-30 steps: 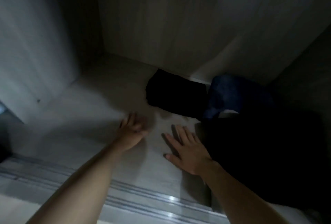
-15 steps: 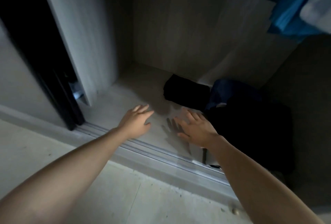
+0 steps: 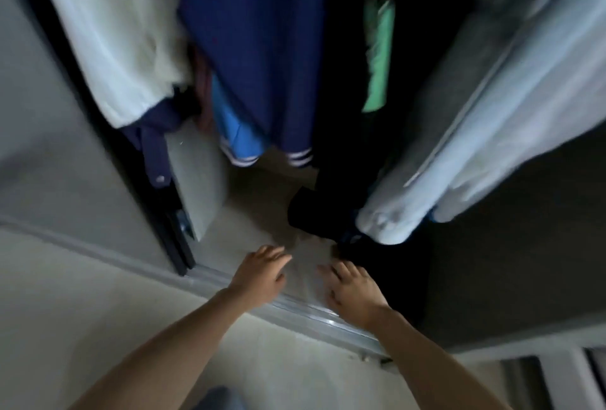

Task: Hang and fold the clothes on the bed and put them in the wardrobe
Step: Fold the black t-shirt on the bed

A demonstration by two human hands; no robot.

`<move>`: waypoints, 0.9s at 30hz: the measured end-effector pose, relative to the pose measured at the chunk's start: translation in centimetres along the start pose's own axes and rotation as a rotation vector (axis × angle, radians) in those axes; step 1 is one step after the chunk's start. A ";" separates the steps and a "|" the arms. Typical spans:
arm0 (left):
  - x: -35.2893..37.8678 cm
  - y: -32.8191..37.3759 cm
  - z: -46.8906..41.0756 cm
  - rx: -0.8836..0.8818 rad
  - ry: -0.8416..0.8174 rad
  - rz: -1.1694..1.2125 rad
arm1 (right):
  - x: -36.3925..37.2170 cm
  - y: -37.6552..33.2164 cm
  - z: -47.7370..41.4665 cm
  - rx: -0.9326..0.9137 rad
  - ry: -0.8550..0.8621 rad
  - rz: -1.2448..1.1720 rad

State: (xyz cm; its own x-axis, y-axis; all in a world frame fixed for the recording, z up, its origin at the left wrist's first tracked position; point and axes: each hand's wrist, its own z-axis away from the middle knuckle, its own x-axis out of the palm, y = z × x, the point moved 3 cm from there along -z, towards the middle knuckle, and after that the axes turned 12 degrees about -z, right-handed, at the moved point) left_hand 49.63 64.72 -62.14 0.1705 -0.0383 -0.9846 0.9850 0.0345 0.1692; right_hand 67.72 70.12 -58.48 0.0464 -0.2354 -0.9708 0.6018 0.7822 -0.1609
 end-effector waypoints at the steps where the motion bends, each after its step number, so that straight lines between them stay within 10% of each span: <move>1: -1.9 1.0 0.1 0.029 -0.007 0.019 | -1.4 0.1 1.6 0.058 -0.059 -0.043; 16: -25.0 18.9 6.1 0.366 -0.122 0.182 | -20.4 -2.8 26.6 0.689 0.157 -0.202; 27: -28.0 38.4 15.1 0.792 -0.061 0.243 | -22.9 -7.8 51.0 1.061 0.358 -0.106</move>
State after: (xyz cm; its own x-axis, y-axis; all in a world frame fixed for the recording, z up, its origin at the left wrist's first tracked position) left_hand 83.08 52.05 -27.45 0.3595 -0.1749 -0.9166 0.6447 -0.6635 0.3795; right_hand 102.59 39.99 -25.95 -0.1739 0.0414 -0.9839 0.9711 -0.1589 -0.1783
